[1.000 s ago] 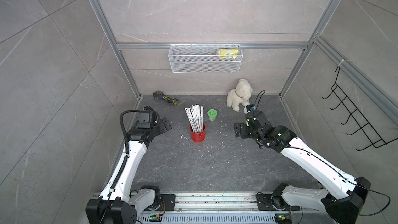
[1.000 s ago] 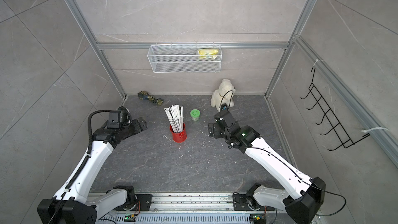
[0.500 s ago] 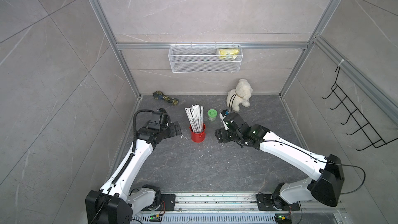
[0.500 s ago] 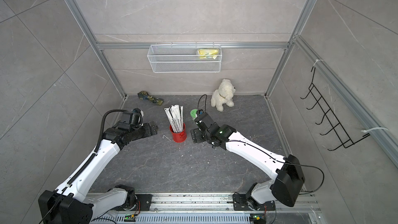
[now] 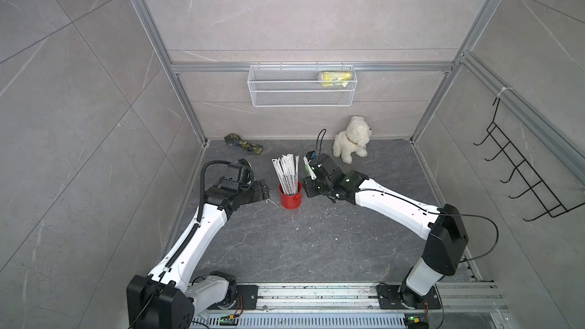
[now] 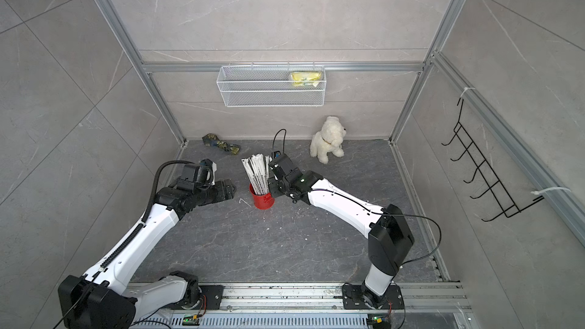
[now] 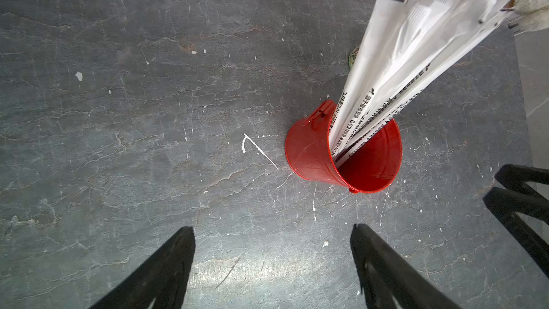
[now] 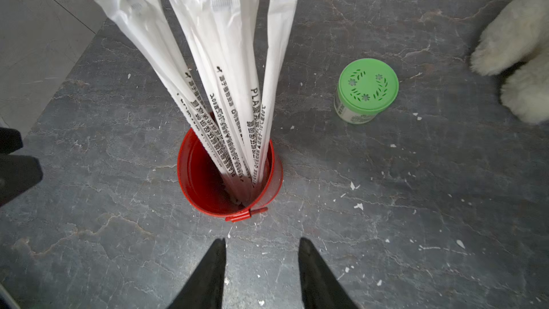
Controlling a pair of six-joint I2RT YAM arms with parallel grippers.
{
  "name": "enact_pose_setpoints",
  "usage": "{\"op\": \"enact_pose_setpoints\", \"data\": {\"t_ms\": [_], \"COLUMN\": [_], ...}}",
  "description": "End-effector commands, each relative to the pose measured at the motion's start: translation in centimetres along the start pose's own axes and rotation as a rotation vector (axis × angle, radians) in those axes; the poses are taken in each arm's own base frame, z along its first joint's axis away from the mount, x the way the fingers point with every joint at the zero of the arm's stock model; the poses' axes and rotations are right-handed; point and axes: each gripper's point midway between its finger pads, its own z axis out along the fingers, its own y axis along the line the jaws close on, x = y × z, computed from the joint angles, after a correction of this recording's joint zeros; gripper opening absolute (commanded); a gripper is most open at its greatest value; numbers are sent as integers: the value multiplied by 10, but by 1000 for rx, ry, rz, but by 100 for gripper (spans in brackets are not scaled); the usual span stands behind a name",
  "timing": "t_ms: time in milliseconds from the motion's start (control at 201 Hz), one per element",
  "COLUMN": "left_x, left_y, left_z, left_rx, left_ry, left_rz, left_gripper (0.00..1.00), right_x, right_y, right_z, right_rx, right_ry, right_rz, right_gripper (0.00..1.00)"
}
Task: Take the straws out of the storage container
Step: Pick up the straw from the container.
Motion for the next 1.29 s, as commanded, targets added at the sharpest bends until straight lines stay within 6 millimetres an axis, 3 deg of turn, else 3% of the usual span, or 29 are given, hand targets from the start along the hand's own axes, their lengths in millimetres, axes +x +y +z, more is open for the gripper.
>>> {"op": "enact_pose_setpoints", "data": {"t_ms": [0, 309, 662, 1001, 1289], "left_x": [1, 1, 1, 2, 3], "left_y": [-9, -12, -14, -14, -13], "left_z": [2, 0, 0, 2, 5], "left_rx": [41, 51, 56, 55, 49], "left_ry": [8, 4, 9, 19, 30], "left_rz": [31, 50, 59, 62, 64], "left_gripper": [87, 86, 86, 86, 86], "right_x": [-16, -25, -29, -31, -32], "right_y": [11, 13, 3, -12, -11], "right_z": [8, 30, 47, 61, 69], "right_rx": [-25, -11, 28, 34, 4], "right_ry": [-30, -32, -21, -6, -2], "right_rz": [6, 5, 14, 45, 44], "right_gripper": [44, 43, 31, 31, 31]}}
